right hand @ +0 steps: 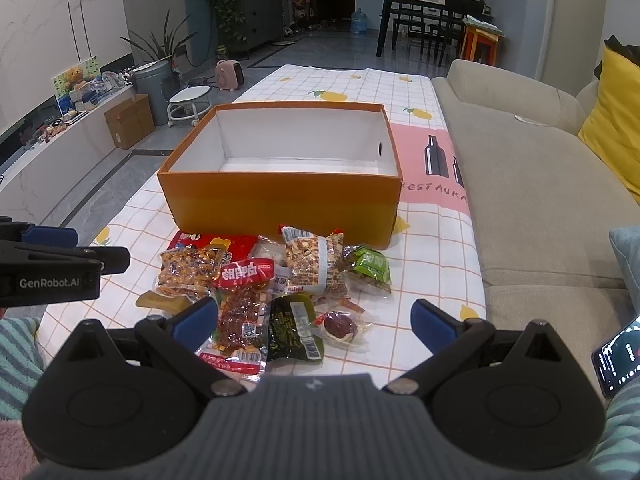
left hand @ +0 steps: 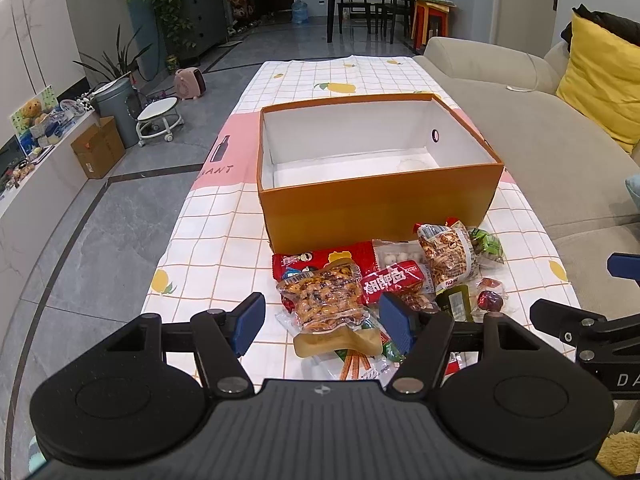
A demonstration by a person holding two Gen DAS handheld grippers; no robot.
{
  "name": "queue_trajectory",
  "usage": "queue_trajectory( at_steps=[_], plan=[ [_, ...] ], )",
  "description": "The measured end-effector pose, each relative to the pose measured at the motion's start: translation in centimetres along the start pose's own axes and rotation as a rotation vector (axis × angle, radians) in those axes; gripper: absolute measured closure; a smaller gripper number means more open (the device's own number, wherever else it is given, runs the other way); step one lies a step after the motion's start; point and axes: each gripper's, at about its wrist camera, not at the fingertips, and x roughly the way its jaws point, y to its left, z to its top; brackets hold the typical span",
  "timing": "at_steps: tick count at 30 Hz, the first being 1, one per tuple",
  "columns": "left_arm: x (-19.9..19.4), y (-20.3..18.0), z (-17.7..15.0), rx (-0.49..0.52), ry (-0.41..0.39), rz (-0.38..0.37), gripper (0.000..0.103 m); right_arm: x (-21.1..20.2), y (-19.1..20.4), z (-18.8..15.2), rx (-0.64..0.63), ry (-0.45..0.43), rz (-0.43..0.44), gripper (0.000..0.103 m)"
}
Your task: Organize snacks
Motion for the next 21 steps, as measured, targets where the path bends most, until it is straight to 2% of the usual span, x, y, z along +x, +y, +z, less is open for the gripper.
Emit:
queue_trajectory(
  at_steps=[21],
  plan=[
    [0.18,-0.28,-0.02,-0.002,0.003,-0.008,0.026,0.03,-0.16,-0.02,0.000,0.004,-0.002,0.004]
  ],
)
